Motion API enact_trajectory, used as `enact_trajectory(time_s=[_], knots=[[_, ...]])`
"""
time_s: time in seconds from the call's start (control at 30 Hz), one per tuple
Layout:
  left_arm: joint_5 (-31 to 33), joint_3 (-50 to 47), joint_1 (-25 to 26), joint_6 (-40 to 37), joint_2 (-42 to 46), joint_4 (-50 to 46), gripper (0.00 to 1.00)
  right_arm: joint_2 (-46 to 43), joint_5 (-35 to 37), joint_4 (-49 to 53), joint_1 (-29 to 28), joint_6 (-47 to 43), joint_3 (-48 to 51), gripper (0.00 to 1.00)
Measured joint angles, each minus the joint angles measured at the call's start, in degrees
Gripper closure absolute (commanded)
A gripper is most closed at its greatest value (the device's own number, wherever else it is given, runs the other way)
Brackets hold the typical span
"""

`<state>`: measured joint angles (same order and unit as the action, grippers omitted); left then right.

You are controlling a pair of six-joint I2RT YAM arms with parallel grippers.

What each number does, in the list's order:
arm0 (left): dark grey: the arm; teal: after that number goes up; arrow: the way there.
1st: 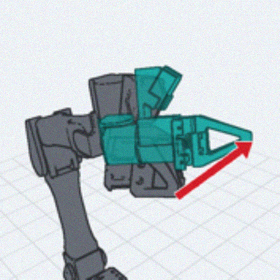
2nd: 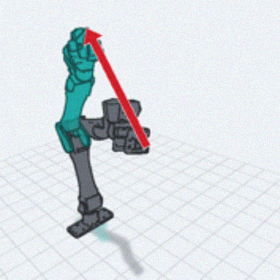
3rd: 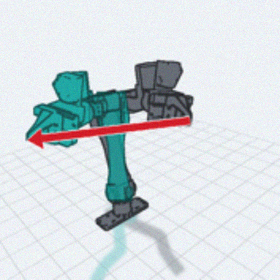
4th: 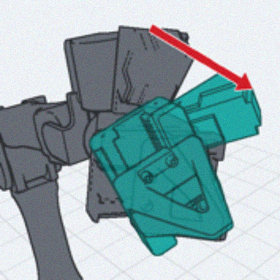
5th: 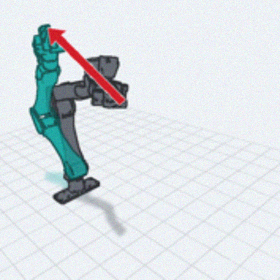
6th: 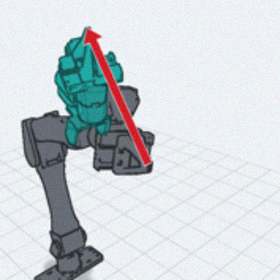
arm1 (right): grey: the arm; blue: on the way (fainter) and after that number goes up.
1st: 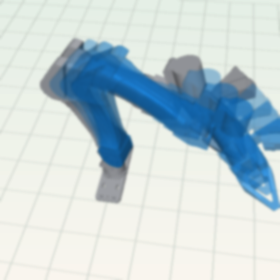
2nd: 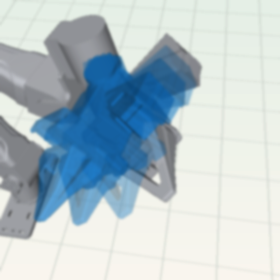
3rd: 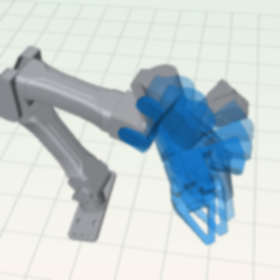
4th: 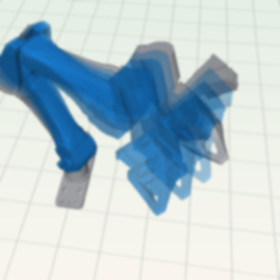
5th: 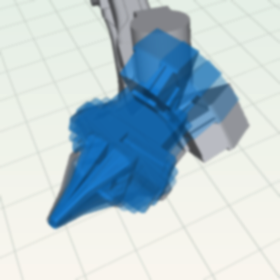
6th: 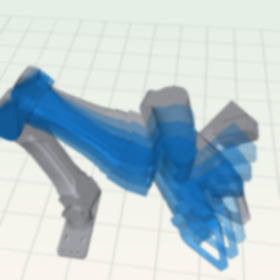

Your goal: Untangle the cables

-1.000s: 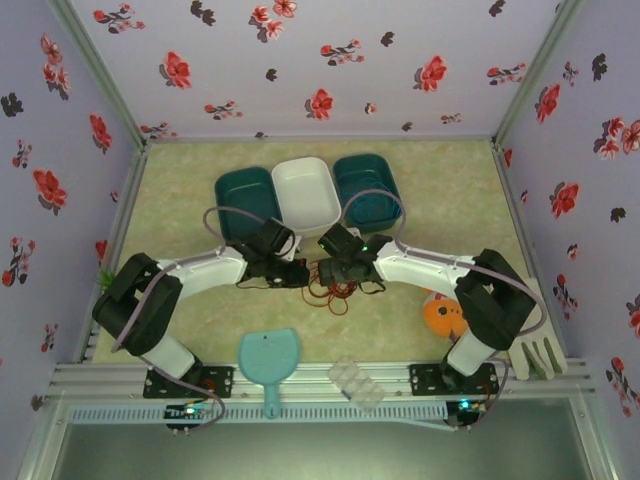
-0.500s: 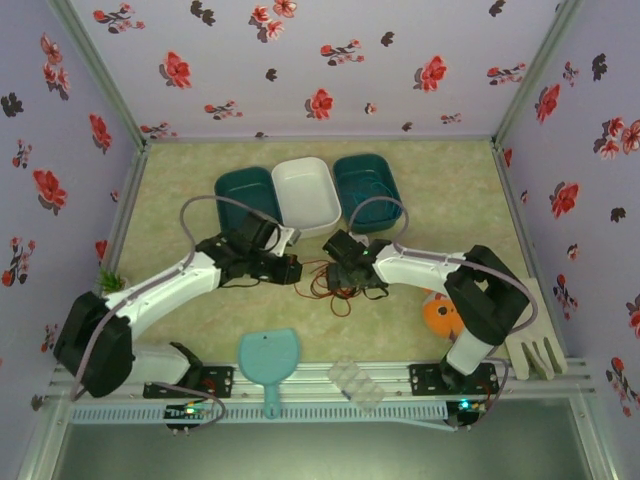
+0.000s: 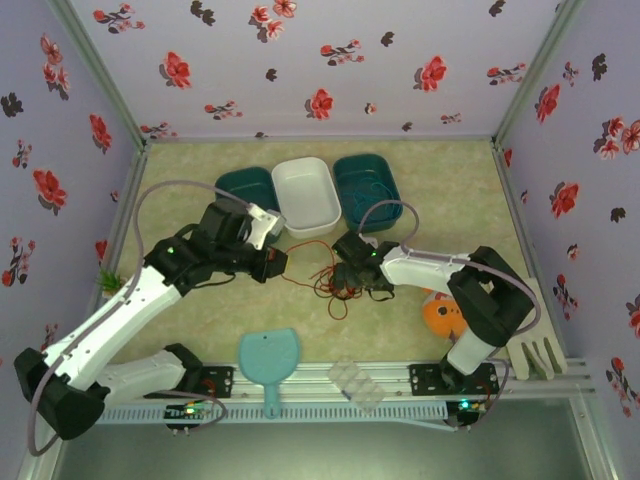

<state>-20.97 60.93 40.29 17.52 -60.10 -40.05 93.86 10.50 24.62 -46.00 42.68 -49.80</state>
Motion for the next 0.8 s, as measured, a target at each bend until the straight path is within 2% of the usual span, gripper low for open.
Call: enact_trajectory(time_s=[0.47,0.8], knots=[[6.78,13.35,-0.94,-6.27,6.69,-11.54,1.00,-0.81,0.76,-0.81,0.24,0.63,1.18,0.01],[14.82,20.37,-1.27,-8.74,13.38,-14.47,1.00,-1.09,1.51,-0.72,1.36,1.49,1.55,0.01]])
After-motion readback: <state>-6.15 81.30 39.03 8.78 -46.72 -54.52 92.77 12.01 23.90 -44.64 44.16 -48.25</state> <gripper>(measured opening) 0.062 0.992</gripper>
